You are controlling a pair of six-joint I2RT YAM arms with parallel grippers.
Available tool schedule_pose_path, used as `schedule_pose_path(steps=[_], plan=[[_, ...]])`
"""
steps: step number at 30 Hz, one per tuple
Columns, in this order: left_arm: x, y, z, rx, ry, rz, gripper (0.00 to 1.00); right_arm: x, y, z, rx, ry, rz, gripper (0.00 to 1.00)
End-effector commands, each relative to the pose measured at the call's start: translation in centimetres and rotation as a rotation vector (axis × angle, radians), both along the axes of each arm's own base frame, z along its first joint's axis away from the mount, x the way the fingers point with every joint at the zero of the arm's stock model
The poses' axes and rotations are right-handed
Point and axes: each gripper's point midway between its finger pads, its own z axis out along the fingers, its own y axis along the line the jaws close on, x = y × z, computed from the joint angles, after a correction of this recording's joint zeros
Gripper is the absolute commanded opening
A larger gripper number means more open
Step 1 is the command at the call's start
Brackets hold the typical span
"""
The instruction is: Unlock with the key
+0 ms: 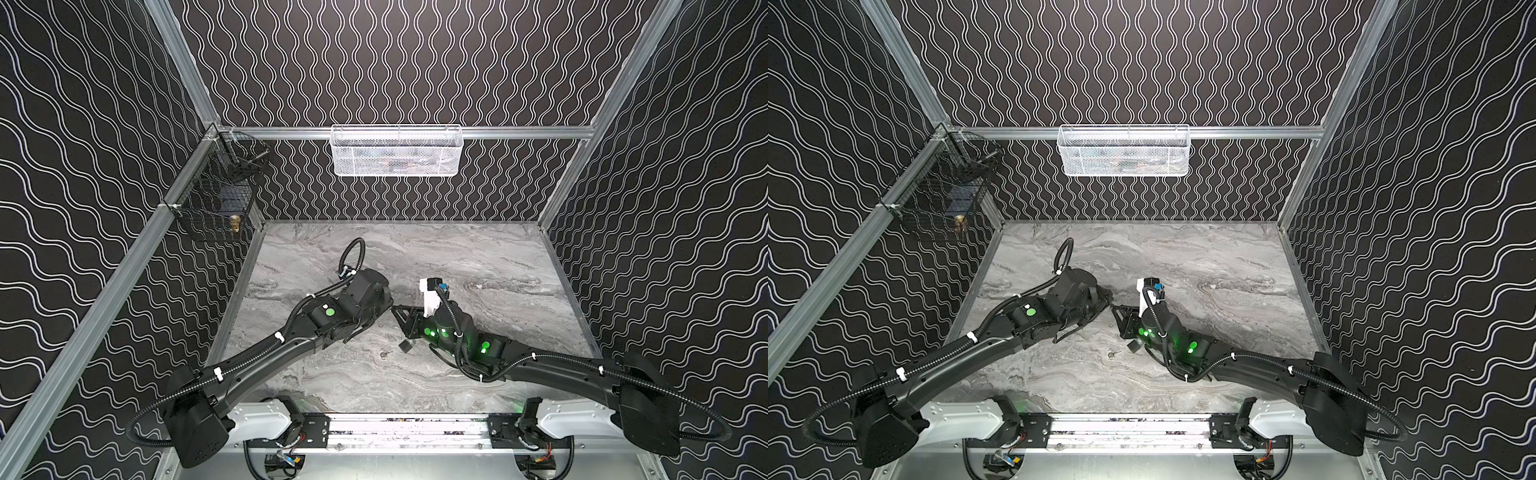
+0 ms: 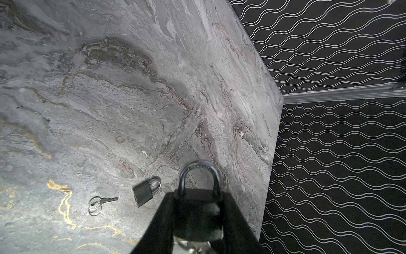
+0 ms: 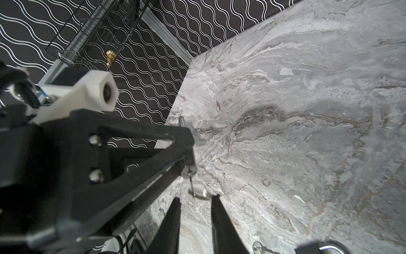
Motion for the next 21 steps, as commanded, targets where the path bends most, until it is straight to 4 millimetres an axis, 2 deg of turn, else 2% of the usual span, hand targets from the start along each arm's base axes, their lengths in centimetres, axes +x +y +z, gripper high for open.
schedule_pose_path(steps=[1,11,21], plan=[[0.3,0.2,0.5,0.0,-0.024,0.01,0.1,0.3,0.2,0.3,0.017,0.016,-0.016,0.26],[0.2,0.2,0.6,-0.008,-0.024,0.006,0.1,1.2,0.5,0.1,0.03,0.028,-0.043,0.26],[0.2,0.2,0.6,-0.014,-0.028,0.01,0.1,1.7,1.1,-0.3,0.037,0.048,-0.027,0.16]])
